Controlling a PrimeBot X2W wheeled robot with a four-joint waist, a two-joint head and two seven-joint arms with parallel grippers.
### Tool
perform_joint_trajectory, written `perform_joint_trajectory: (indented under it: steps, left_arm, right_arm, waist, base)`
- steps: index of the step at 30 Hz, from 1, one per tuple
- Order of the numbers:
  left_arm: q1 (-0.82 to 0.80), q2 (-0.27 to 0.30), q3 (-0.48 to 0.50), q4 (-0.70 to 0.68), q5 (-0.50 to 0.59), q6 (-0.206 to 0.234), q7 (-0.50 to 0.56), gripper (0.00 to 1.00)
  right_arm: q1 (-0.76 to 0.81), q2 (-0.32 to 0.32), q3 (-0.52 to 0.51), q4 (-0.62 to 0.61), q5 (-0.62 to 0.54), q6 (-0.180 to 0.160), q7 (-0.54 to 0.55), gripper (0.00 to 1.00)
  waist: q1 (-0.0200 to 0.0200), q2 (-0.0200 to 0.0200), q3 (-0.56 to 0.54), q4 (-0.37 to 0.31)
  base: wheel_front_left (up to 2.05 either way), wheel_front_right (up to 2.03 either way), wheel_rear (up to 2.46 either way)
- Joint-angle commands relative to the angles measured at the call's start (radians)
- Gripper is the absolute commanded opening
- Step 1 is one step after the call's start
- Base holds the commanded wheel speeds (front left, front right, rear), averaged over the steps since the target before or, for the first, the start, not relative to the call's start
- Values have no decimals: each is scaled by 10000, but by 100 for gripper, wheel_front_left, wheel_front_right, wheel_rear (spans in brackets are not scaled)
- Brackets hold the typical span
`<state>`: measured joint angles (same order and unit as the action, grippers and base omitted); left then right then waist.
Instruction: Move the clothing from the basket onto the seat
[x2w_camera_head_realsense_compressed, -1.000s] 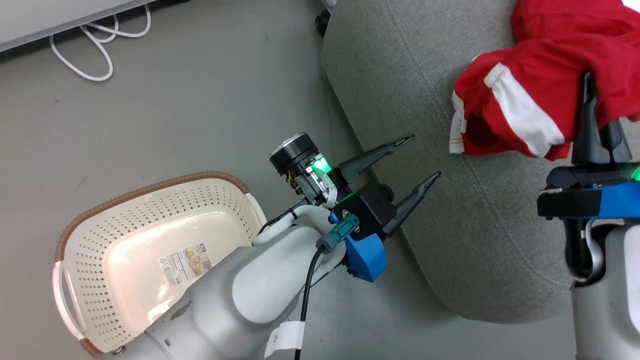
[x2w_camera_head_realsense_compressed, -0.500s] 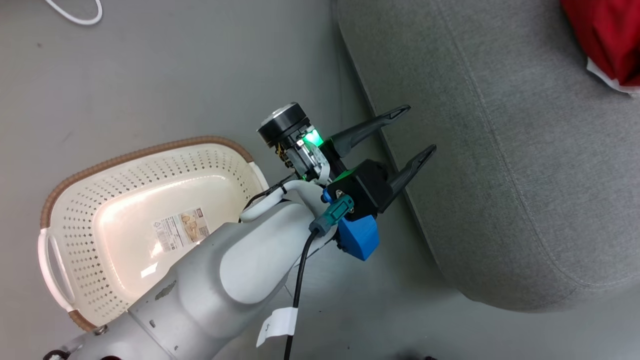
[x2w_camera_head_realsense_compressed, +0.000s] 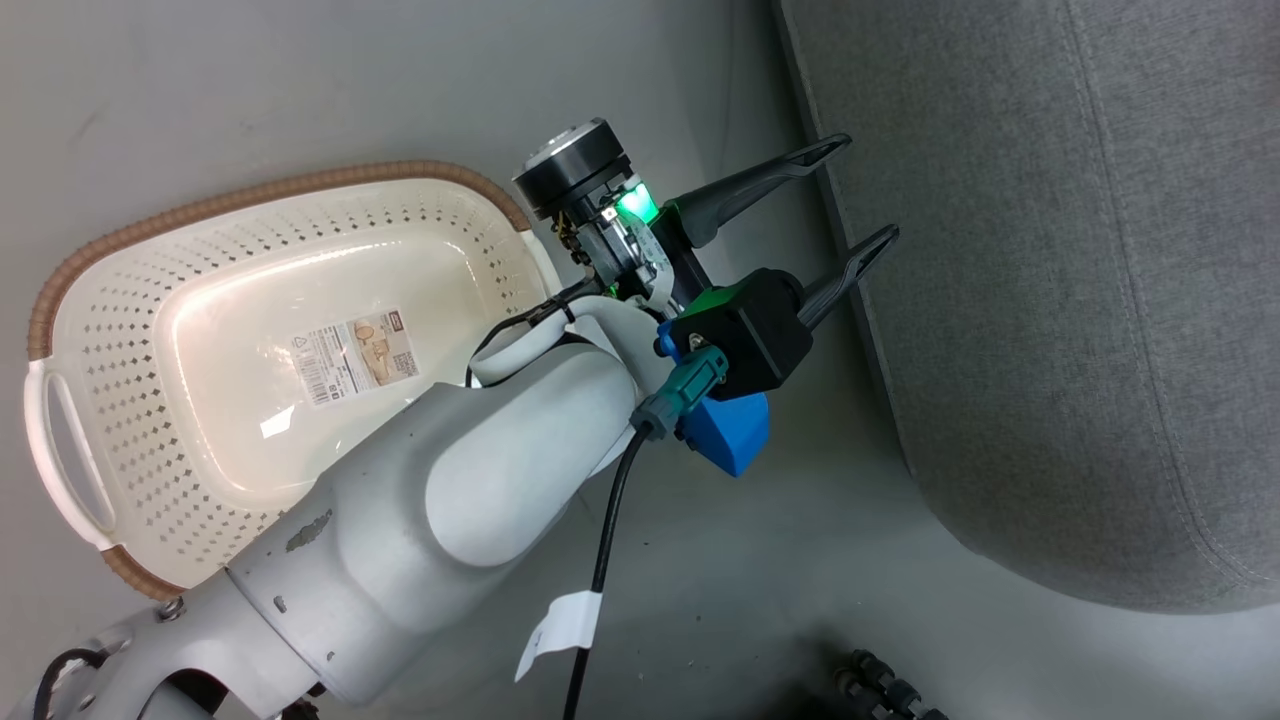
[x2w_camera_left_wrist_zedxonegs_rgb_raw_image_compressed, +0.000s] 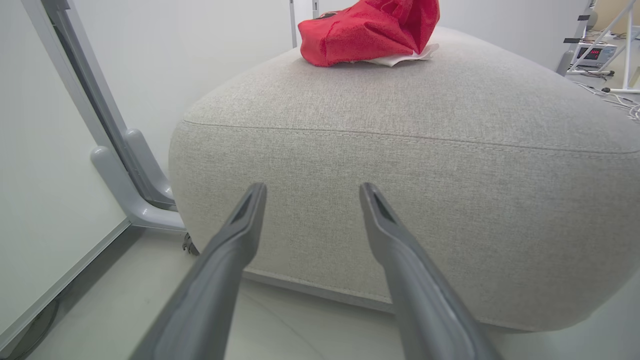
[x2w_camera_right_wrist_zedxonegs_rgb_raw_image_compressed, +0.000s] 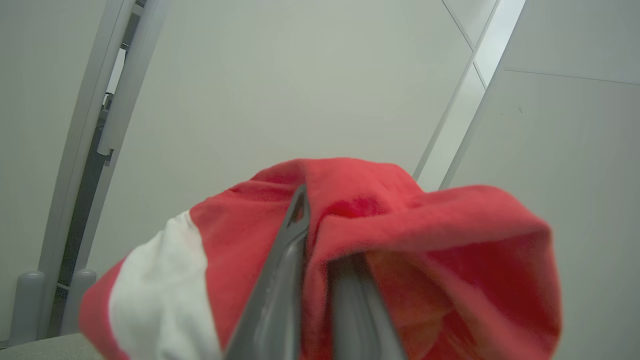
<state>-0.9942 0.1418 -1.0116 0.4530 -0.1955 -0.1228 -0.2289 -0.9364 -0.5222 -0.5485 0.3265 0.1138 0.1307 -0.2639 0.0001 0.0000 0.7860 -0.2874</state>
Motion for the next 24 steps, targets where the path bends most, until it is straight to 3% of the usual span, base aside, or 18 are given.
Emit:
perform_joint_trajectory:
  steps: [1,22,23,24]
  left_arm:
    - [-175,46,-2,-41,36,43,39,100]
    - [-375,265,-137,-122,-134,174,81,100]
    - [-358,263,-141,-107,-143,182,66,100]
    - [-334,254,-147,-92,-149,177,48,100]
  right_arm:
    - [27,-28,-38,126,-34,1,-8,0]
    - [1215,1313,-165,2276,-135,1,-6,0]
    - [1266,1378,-181,2296,-137,1,-6,24]
    - [1323,1435,-233,2304,-111,1,-6,72]
  waist:
    - [-1,0,228,54]
    - [-1,0,517,102]
    - [-1,0,482,101]
    - [-1,0,434,100]
  base:
    - [0,0,0]
    - [0,0,0]
    - [0,0,0]
    - [0,0,0]
